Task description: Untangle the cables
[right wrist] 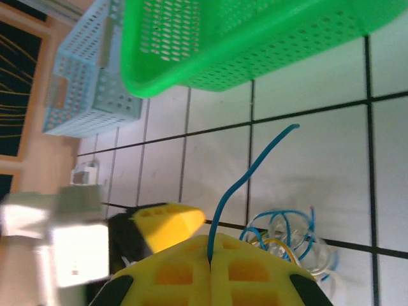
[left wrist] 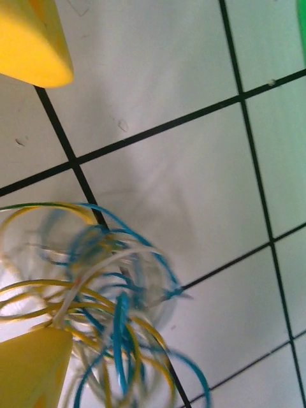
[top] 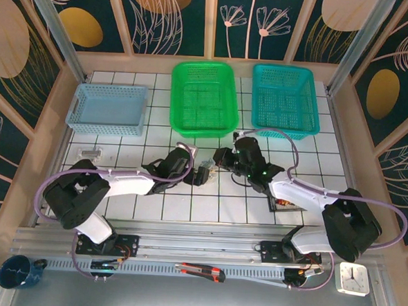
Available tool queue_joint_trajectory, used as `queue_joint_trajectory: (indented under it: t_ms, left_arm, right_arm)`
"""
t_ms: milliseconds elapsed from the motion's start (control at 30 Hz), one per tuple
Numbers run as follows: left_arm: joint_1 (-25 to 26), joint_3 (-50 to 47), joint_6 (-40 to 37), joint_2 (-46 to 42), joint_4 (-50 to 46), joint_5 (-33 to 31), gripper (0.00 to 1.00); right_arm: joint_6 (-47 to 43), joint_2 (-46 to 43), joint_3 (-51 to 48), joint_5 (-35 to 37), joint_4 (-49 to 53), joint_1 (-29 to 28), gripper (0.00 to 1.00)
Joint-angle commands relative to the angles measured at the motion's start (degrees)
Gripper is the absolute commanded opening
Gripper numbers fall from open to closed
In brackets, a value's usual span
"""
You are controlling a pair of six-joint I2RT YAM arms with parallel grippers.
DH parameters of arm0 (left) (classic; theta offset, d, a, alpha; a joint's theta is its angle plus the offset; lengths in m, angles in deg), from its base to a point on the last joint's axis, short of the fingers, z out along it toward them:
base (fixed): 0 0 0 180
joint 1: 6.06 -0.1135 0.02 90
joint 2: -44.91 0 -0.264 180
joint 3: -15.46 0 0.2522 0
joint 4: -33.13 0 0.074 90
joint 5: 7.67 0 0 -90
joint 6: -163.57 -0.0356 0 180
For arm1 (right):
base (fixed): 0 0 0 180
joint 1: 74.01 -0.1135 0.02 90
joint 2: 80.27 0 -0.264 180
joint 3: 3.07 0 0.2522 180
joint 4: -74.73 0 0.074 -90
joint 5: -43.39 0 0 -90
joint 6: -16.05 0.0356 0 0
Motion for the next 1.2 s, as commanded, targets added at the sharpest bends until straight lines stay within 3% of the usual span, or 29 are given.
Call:
queue_joint_trajectory:
  t_ms: [0, 367, 667, 900, 1167]
  left_arm:
    - [0.36, -1.73, 0.73, 1.99, -0.11, -0.3, 0.95]
    - [0.41, -4.72, 1.47, -0.95, 0.43, -2.09, 0.95]
    - [0.36, -8.49, 2.01, -12.06, -1.9, -3.22, 0.99]
    - [0.33, -9.93, -2.94, -20.45, -0.3, -2.39, 0.99]
    - [0.39, -7.79, -8.28, -18.55, 6.77, 2.08, 0.99]
  right_arm:
    - [-3.04, -0.11, 4.44, -2.29, 1.82, -0.74, 0.0]
    - [-5.27, -2.97, 8.99, -1.55, 5.08, -2.03, 0.0]
    - [-5.46, -2.42, 6.39, -1.33, 3.33, -2.03, 0.0]
    - [-6.06, -0.64, 5.43, -2.98, 1.95, -2.03, 0.0]
    - [-6.13, 0.01, 5.55, -4.33, 1.34, -2.51, 0.0]
